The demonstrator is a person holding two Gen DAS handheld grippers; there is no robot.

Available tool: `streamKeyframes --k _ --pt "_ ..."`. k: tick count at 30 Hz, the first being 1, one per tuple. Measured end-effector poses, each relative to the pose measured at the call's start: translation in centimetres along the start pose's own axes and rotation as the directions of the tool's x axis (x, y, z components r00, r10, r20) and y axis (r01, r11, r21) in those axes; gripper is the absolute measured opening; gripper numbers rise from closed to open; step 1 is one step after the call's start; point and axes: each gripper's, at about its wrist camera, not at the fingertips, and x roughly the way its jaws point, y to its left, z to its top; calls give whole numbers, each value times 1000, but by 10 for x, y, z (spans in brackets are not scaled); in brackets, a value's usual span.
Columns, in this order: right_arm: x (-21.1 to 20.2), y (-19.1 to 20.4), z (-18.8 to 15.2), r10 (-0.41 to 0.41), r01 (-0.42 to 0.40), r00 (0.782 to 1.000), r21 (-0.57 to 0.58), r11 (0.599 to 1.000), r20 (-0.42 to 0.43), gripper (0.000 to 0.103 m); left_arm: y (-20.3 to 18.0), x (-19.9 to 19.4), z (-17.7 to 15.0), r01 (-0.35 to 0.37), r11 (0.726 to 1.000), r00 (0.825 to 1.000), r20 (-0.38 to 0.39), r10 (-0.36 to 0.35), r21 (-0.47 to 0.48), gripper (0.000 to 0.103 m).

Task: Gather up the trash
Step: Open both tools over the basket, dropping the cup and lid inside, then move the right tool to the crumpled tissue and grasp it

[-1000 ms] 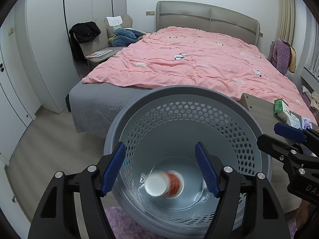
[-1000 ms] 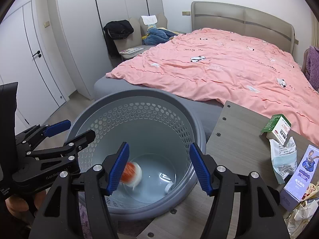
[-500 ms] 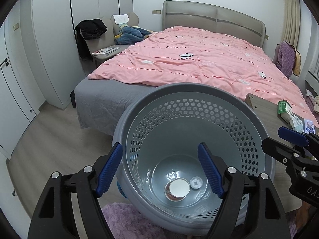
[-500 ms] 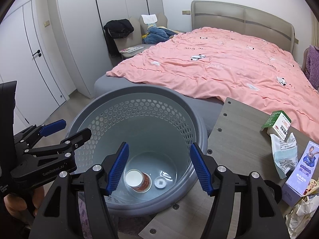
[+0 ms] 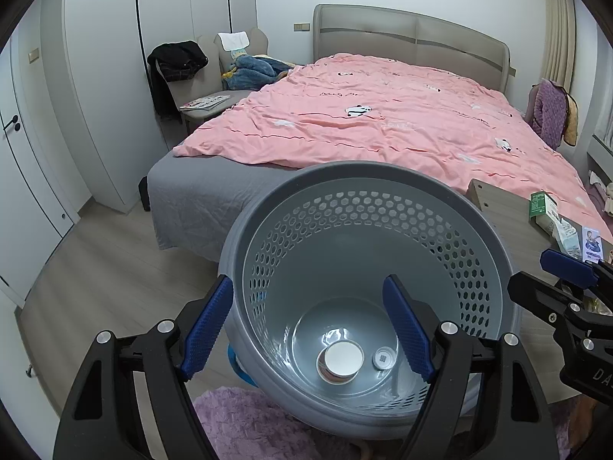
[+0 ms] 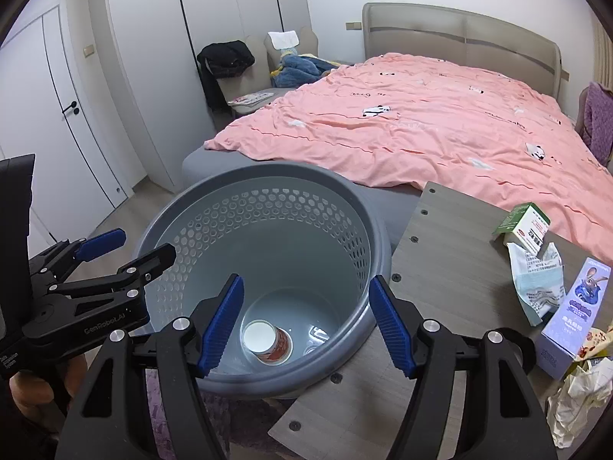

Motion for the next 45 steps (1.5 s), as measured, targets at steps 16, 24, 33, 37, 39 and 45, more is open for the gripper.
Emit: streamKeyframes --k 16,24,33,37,39,45 --pt "-38 -24 -23 -51 49 998 64 997 32 69 -29 -16 -13 53 998 999 2 -53 37 77" --pt "-71 -58 -46 -133 127 990 128 984 40 70 -63 -28 -20 122 989 992 0 -122 86 77" --pt "-112 -108 -77 -255 241 966 221 945 39 70 -112 -37 -27 201 967 979 -18 -201 157 77" --pt "-123 -134 -91 -310 292 950 266 918 25 70 -129 -41 -31 225 957 974 -25 -225 183 77" --pt "-124 -145 -96 -331 314 943 288 905 14 70 -137 -41 -32 229 953 973 -32 -227 199 77" --pt "-120 -171 -109 -364 345 931 331 878 -5 70 -152 -39 -33 228 949 974 -51 -222 216 77"
